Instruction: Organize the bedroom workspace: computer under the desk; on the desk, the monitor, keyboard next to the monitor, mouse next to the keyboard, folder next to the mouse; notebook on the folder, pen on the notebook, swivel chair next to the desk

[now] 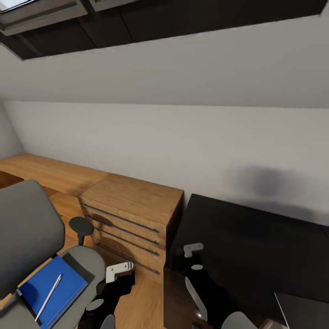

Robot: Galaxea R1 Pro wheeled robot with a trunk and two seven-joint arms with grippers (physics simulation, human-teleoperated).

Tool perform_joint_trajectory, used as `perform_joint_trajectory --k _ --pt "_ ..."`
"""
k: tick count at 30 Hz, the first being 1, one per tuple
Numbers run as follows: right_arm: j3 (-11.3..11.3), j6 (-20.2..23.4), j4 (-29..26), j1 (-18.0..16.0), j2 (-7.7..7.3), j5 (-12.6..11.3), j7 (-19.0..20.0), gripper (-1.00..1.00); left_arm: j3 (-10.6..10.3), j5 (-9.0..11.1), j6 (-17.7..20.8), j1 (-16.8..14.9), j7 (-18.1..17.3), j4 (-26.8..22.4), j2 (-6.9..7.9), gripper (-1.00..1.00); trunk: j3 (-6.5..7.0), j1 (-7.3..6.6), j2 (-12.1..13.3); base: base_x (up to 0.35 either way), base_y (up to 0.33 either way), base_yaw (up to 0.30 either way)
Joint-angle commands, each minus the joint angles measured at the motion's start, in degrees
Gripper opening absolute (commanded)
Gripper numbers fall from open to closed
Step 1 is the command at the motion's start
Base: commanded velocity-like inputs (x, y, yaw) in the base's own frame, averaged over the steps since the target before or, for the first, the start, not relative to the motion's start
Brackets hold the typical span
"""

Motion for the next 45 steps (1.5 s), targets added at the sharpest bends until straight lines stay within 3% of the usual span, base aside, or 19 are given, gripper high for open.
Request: perform_joint_trajectory --k 1,11,18,22,29,30,31,33,35,36,39,41,45 --pt "0.29 0.18 -0.11 -0.05 -0.05 -0.74 -0.59 -1.0 -0.08 0.57 0.1 -0.06 0.55 -0.07 0.01 1.0 0.12 -0.23 0.38 0.0 0.0 0.0" --pt "0.23 0.17 -2.66 -0.04 -0.51 -0.68 -1.08 -1.0 -0.08 0.56 0.08 -0.04 0.55 -0.07 0.01 1.0 1.92 -2.42 4.39 0.0 0.0 0.0" --pt "-0.72 0.89 -11.6 2.4 -3.35 -1.38 -1.92 -1.0 -0.08 0.57 0.1 -0.04 0.55 -0.01 0.01 1.0 3.17 -3.96 7.19 -0.103 0.0 0.0" --pt "-2.48 2.9 -18.8 5.35 -4.53 -3.79 -2.34 -1.0 -0.08 0.57 0.11 -0.02 0.55 0.01 0.01 1.0 3.89 -4.84 8.8 -0.302 -0.007 0.0" --pt "-2.85 4.27 -22.89 6.49 -4.67 -4.98 -2.46 -1.0 -0.15 0.52 0.11 -0.07 0.55 0.01 0.01 1.0 5.15 -6.38 11.61 -0.332 -0.103 0.0" --pt "-2.86 4.34 -23.94 6.57 -4.56 -5.69 -2.46 -1.0 -0.14 0.5 0.1 -0.07 0.55 0.01 0.01 1.0 5.33 -6.59 12.01 -0.332 -0.172 0.0" --pt "-2.87 4.44 -25.5 6.84 -4.6 -9.17 -2.48 -1.0 -0.15 0.49 0.12 -0.07 0.55 0.01 0.01 1.0 5.51 -6.81 12.41 -0.327 -0.184 -0.025" --pt "-2.87 4.48 -25.97 6.97 -4.68 -10.34 -2.52 -1.0 -0.16 0.49 0.14 -0.06 0.55 0.01 0.01 1.0 5.87 -7.25 13.21 -0.322 -0.187 -0.013" --pt "-3.17 4.32 -27.0 7.16 -5.09 -11.11 -5.87 -1.0 -0.16 0.55 0.25 -0.06 0.51 0.01 -0.04 1.0 6.22 -7.69 14.01 -0.1 -0.07 -0.081" --pt "-3.22 4.02 -27.08 7.18 -5.38 -11.5 -10.17 -1.0 -0.13 0.57 0.33 -0.05 0.47 0.03 0.0 1.0 6.22 -7.69 14.01 -0.008 -0.005 -0.254" --pt "-3.42 3.99 -27.07 7.18 -5.4 -11.58 -10.54 -1.0 -0.12 0.57 0.31 -0.05 0.46 0.18 0.01 1.0 6.22 -7.69 14.01 -0.003 -0.002 -0.268" --pt "-3.98 3.98 -27.06 7.18 -5.39 -11.6 -10.62 -1.0 -0.11 0.57 0.29 -0.05 0.46 0.23 0.01 1.0 6.22 -7.69 14.01 -0.001 -0.001 -0.281" --pt "-7.95 3.98 -26.96 7.18 -5.28 -11.62 -10.64 -1.0 -0.08 0.57 0.23 -0.03 0.46 0.39 0.08 1.0 6.22 -7.69 14.01 0.0 0.0 -0.29"
